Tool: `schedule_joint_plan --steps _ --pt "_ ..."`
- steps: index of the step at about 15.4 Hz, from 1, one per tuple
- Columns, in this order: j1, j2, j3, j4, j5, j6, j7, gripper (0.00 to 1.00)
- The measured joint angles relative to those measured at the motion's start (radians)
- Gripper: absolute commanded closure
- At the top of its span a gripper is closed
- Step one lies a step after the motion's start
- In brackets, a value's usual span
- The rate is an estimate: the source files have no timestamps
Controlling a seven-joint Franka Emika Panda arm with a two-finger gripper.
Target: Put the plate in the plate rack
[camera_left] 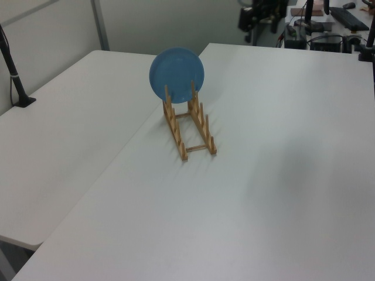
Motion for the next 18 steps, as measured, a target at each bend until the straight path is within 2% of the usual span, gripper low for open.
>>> schedule_joint_plan --steps 2,5,10,13,18 --pt "-0.026 -0.035 0.000 -0.002 0.057 -0.071 -0.060 0.00" --pt "-0.058 -0.051 0.000 -0.014 0.071 -0.091 -0.182 0.00" --pt "-0.121 -0.051 -0.001 -0.030 0.072 -0.085 -0.614 0.00" --pt "-0.150 -0.051 -0.001 -0.032 0.076 -0.067 -0.786 0.00" --pt "-0.163 -0.050 -0.001 -0.036 0.139 -0.031 -0.850 0.00"
